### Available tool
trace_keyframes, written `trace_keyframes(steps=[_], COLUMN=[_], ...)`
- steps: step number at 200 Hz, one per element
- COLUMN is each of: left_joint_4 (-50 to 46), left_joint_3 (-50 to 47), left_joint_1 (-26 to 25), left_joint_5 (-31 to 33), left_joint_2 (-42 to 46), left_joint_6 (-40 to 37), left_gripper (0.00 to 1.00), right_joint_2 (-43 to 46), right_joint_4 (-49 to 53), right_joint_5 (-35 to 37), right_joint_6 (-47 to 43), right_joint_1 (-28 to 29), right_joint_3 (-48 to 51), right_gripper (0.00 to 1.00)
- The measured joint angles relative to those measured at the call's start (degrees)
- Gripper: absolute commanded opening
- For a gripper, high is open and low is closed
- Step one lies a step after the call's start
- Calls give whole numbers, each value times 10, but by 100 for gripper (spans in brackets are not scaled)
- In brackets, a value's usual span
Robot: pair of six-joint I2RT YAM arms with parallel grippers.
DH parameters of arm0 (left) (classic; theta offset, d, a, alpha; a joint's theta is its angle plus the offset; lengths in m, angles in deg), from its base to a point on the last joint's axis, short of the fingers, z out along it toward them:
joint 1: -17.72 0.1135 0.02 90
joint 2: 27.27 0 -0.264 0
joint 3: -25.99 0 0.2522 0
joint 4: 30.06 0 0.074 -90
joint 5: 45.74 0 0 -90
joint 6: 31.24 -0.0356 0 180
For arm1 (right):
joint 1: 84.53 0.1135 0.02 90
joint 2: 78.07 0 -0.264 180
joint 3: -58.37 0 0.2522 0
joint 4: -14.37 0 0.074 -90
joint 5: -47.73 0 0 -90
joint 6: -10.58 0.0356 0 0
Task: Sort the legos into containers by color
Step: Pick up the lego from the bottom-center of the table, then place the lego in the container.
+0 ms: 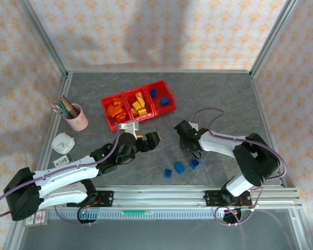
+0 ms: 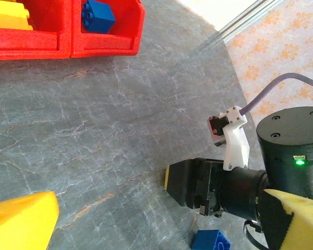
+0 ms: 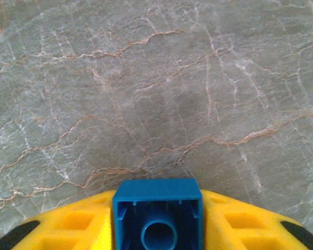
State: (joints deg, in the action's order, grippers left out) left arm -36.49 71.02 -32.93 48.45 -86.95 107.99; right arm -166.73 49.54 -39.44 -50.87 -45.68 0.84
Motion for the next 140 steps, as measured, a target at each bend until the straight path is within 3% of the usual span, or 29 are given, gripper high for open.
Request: trace_keyframes(steps=[78,109,140], left_joint_4=[-13,-29,-42], left_joint_3=[0,1,2], left_joint_1=[1,29,75], left_joint_5=[14,12,5], left_joint_2=[17,41,54], left_joint_6=[-11,-23,-36], left_gripper=[99,99,99], right_joint_2=[4,-13,-101], right_joint_4=[14,19,8], right_joint_5=[0,0,2], right_joint_6=[-18,-38,-65], right_joint_1=[0,0,-4], right_joint_3=[-65,-155,-284], right_gripper=[30,30,30])
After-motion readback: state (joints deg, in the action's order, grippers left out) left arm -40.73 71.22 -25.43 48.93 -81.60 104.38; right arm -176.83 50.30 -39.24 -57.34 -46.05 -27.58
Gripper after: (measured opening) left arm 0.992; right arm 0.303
